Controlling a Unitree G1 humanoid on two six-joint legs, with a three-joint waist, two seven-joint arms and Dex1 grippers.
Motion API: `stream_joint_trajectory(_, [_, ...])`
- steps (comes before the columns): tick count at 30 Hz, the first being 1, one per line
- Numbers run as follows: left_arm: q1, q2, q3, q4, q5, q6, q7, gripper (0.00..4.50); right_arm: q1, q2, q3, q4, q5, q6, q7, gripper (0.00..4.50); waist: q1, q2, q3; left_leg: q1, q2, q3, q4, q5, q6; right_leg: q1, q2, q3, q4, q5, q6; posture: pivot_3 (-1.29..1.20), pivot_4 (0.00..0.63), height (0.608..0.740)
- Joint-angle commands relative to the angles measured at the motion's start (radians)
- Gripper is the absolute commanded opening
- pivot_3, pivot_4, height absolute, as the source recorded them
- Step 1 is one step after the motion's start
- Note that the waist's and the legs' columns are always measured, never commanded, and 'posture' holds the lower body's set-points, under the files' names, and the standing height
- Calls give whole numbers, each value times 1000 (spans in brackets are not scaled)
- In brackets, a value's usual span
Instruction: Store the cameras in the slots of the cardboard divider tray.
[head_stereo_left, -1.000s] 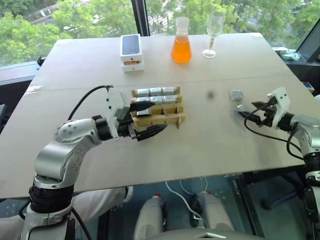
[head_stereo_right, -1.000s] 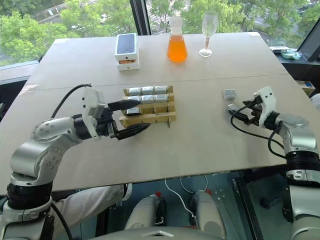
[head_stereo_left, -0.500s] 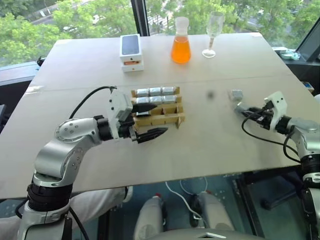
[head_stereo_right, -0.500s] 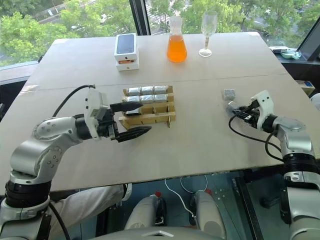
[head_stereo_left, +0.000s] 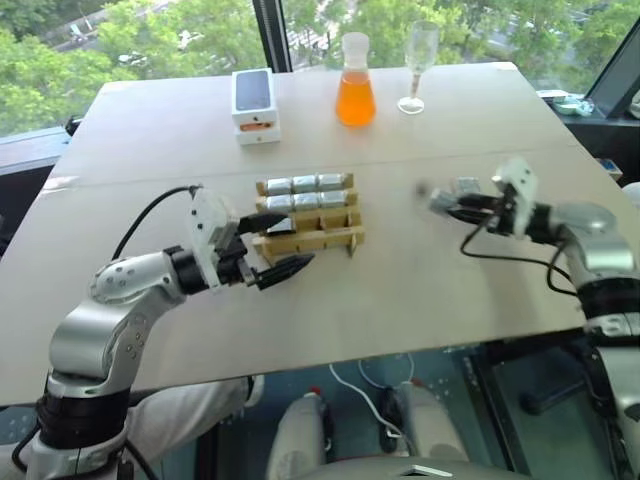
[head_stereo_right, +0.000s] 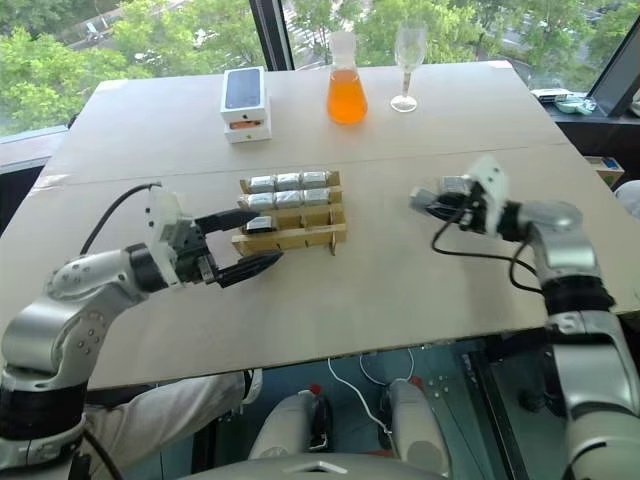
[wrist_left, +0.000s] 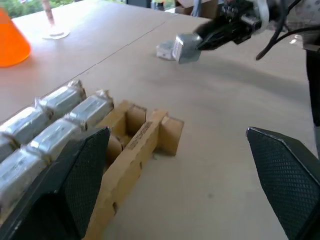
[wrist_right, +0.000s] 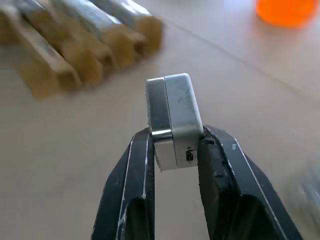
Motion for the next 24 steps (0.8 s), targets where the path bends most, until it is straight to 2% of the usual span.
stream_joint_trajectory(1, [70, -10, 65, -109, -18, -4, 66, 4500, -103, 75, 46, 45, -23, -110, 66, 670, 6, 0, 0, 0, 0, -1, 0, 0, 0, 0, 0, -1, 0, 0, 0, 0, 150, 740])
stream_joint_trajectory(10, [275, -94, 166, -282, -51, 7, 239, 4500, -273, 275, 125, 264, -91, -268, 150, 670, 31, 0, 0, -3, -3, -3, 0, 0, 0, 0, -6, -5, -2, 0, -1, 0, 150, 740])
stream_joint_trajectory(14, [357, -146, 195, -349, -59, -1, 306, 4500, -323, 350, 135, 389, -141, -337, 107, 670, 24, 1, 0, -3, -3, -3, 0, 0, 0, 1, -7, -5, -1, 0, -1, 0, 150, 740])
stream_joint_trajectory(24, [381, -140, 208, -350, -68, -17, 333, 4500, -379, 428, 138, 578, -246, -444, -3, 670, 24, 1, 0, -3, -3, -4, 0, 0, 0, 0, -7, -6, -1, 0, -2, 0, 150, 740])
